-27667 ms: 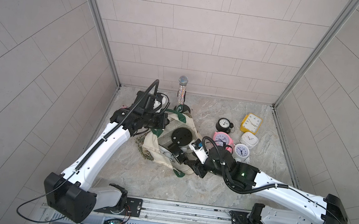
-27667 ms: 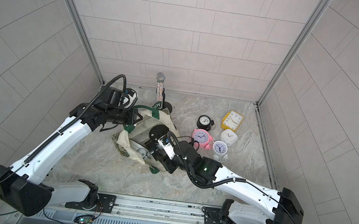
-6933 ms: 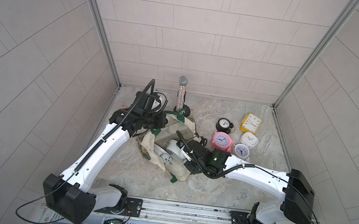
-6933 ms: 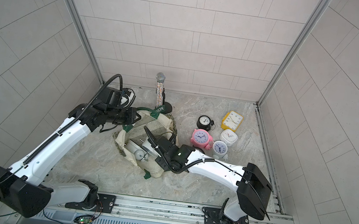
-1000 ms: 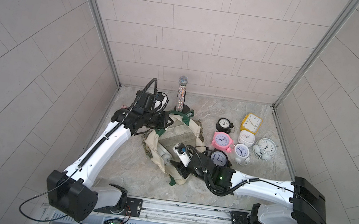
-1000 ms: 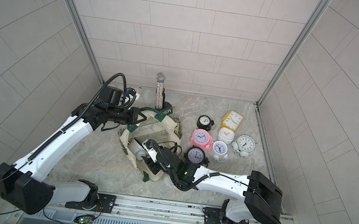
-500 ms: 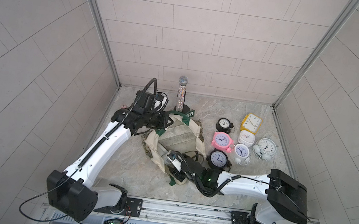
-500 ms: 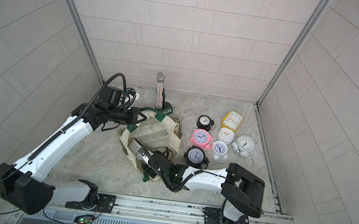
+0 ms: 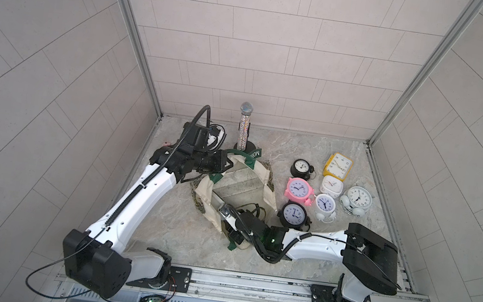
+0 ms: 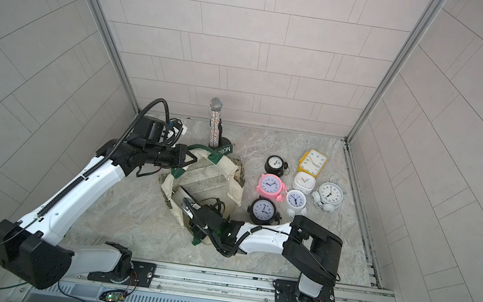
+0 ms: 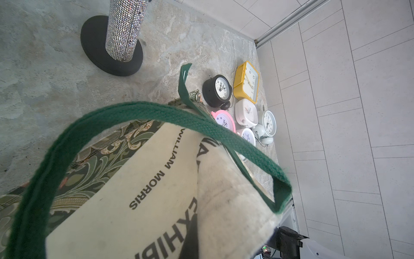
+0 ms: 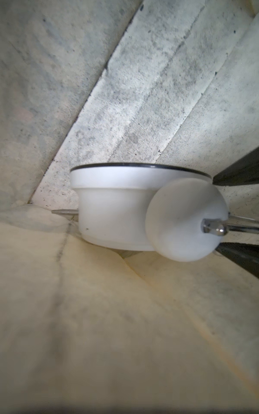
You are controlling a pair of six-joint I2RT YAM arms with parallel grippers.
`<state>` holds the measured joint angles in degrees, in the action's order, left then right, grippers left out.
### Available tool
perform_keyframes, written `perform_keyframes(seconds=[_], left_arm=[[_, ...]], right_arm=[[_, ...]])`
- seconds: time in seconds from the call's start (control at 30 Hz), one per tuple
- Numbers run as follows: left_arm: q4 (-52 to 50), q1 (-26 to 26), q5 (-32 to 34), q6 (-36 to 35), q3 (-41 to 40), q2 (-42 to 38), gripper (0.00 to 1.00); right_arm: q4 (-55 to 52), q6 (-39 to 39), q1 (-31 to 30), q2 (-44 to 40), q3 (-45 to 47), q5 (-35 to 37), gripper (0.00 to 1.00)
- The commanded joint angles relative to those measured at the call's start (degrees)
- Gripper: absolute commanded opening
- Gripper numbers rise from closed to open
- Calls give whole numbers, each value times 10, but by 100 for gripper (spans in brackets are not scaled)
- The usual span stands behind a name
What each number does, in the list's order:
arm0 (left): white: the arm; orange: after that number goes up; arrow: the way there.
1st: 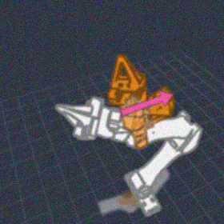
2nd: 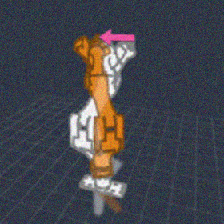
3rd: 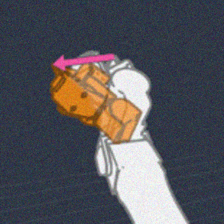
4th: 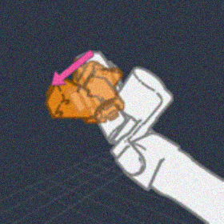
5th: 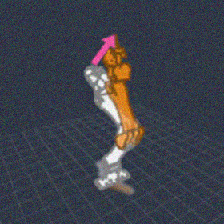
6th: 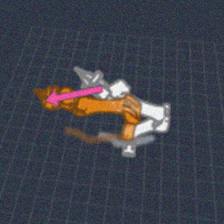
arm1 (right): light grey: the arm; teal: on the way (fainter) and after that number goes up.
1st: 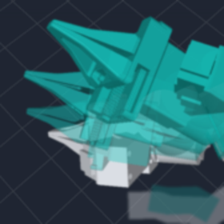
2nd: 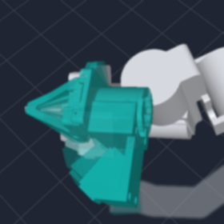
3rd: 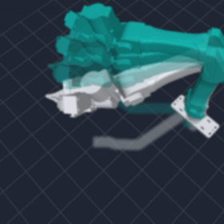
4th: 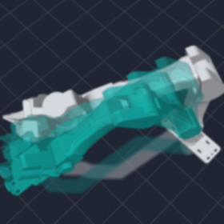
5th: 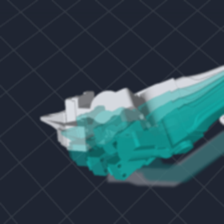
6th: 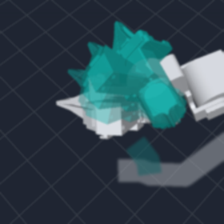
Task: Take the alarm clock out of the canvas bag
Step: Pick up the alarm from the canvas bag.
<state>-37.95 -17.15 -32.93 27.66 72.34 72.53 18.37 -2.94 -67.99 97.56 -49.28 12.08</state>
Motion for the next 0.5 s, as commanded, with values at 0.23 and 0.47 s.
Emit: perform_keyframes(seconds=[0.23,0.47], left_arm=[[27,2,-2,5,9,-18,0],[23,2,11,5,17,-17,0]], right_arm=[[-24,10,-4,-41,-12,44,7],[-68,16,-4,-114,-17,37,0]])
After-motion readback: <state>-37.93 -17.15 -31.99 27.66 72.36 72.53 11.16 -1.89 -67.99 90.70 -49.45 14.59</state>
